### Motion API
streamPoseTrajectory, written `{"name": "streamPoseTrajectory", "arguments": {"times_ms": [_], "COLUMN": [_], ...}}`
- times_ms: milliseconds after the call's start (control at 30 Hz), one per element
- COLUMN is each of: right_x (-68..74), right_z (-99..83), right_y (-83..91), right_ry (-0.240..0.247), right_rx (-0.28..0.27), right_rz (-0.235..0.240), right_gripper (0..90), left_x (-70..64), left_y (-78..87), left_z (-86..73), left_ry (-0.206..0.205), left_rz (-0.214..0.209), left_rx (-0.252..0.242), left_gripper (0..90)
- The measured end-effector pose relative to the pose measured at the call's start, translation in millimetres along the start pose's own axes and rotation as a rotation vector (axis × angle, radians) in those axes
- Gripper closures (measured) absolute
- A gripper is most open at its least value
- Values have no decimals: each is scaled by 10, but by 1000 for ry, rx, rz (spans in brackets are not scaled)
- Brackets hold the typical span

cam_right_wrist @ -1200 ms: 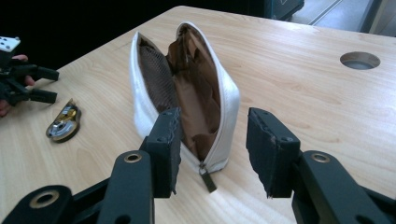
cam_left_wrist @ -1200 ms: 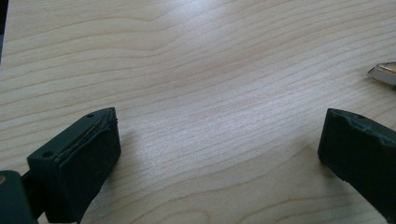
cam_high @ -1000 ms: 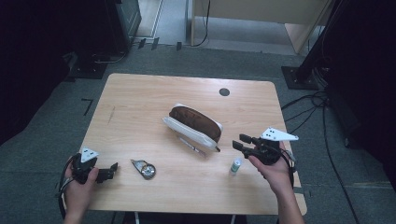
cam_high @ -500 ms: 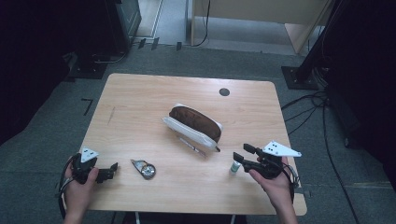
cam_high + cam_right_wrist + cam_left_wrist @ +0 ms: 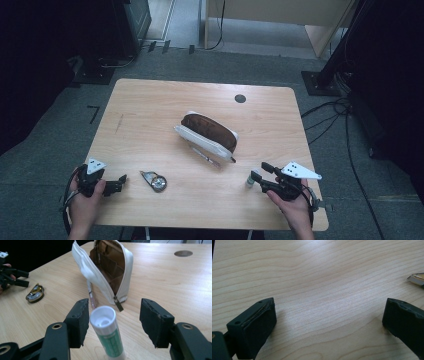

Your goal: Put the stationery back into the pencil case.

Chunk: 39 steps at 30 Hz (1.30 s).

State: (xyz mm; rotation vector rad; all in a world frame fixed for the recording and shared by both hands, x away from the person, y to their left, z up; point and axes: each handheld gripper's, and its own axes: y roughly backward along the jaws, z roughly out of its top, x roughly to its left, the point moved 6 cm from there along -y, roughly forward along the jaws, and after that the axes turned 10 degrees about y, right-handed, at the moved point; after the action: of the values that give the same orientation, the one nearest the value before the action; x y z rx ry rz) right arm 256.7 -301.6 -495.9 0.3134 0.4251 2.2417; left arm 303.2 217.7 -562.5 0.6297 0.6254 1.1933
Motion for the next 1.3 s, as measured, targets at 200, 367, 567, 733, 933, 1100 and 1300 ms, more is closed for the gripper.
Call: {"name": "streamPoseTrajectory", "arguments": {"times_ms": [200,367,567,733,933,1100,1300], "right_x": [33,73,88,79,96,106,109], "right_z": [-122,-196,-287,-351,-374,-358,-341], "right_y": [-43,-88,-101,-101,-130,-148,-134], "right_ry": [-16,-9,25,21,28,40,75], "right_rx": [1,14,29,26,28,20,17], "right_rz": [13,25,0,-4,0,-12,-37], "right_gripper": [448,515,542,571,592,607,660], "left_x": [0,0,-2,-2,-2,-2,-2], "left_y": [0,0,0,0,0,0,0], "left_z": [0,0,-1,-1,-1,-1,-1], "left_ry": [0,-1,-1,-2,-2,-2,-2], "left_rz": [0,-1,-2,-2,-2,-2,-2], "left_rx": [0,0,0,0,1,0,0], "left_gripper": [0,0,0,0,0,0,0]}}
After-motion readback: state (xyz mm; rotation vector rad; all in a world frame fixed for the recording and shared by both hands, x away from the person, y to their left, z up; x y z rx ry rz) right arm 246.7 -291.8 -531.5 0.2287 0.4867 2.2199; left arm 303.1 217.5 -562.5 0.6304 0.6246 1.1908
